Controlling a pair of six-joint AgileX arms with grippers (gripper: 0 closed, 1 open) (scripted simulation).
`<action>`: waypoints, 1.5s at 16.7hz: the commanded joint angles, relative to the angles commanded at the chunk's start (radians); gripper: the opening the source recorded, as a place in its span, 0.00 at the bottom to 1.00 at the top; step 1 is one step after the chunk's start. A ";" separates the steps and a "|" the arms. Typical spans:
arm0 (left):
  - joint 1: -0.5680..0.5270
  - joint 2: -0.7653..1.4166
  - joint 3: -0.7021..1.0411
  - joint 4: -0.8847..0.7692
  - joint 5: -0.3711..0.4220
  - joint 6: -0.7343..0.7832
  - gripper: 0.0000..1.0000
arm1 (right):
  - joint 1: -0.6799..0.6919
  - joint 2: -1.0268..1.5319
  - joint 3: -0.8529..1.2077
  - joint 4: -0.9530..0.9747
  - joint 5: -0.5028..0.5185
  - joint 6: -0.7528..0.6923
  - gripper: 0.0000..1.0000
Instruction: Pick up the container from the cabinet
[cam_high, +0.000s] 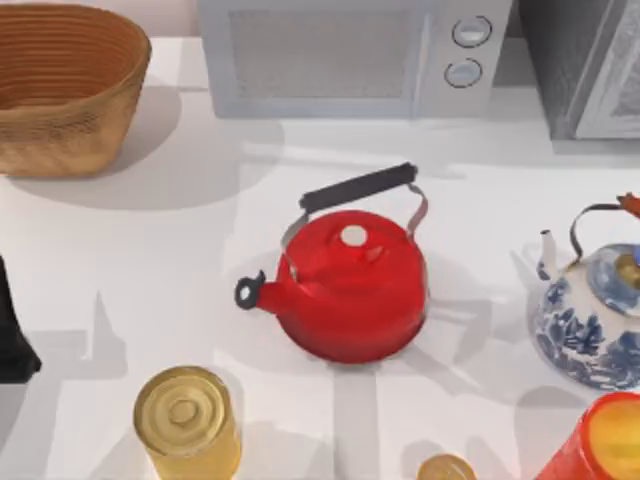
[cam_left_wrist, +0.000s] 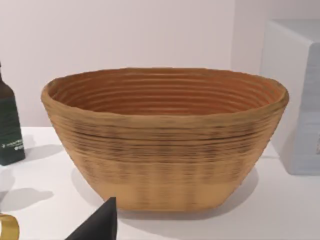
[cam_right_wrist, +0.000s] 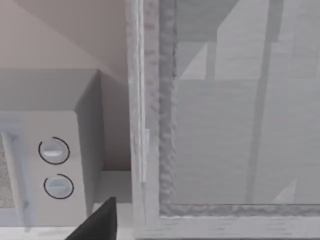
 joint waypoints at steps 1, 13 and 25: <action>0.000 0.000 0.000 0.000 0.000 0.000 1.00 | 0.009 0.064 0.081 -0.020 0.009 0.001 1.00; 0.000 0.000 0.000 0.000 0.000 0.000 1.00 | 0.127 0.862 1.135 -0.280 0.119 0.011 1.00; 0.000 0.000 0.000 0.000 0.000 0.000 1.00 | 0.148 1.040 1.377 -0.330 0.150 0.012 1.00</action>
